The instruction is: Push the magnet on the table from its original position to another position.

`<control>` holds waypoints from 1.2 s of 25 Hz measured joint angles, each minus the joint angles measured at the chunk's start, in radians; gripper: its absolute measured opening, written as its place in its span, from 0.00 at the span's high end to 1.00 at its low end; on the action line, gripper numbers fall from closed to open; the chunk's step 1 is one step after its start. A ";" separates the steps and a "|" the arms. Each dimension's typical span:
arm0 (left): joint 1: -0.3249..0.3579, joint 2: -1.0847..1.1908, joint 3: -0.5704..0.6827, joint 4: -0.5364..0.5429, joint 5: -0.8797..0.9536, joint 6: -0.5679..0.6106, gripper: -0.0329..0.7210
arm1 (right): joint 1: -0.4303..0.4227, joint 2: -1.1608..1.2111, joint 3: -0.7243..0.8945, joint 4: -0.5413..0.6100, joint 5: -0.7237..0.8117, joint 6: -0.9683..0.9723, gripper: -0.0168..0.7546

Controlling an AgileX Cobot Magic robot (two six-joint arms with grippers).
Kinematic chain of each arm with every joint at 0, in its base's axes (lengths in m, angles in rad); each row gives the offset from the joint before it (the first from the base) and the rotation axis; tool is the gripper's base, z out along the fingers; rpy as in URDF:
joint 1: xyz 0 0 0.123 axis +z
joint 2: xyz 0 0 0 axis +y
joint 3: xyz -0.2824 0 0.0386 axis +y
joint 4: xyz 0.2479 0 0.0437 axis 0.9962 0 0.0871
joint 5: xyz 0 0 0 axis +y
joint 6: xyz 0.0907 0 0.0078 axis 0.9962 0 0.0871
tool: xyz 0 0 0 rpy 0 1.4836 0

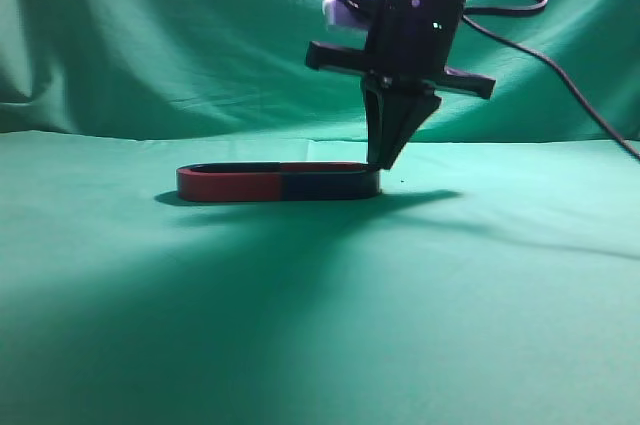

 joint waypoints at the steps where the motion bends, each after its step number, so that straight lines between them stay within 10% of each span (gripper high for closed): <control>1: 0.000 0.000 0.000 0.000 0.000 0.000 0.46 | 0.002 0.000 -0.025 -0.003 0.020 0.000 0.98; 15: 0.000 0.000 0.000 0.000 0.000 0.000 0.46 | 0.004 -0.100 -0.314 -0.079 0.313 0.099 0.98; 30: 0.000 0.000 0.000 0.000 0.000 0.000 0.46 | 0.004 -0.749 0.284 -0.125 0.315 0.163 0.98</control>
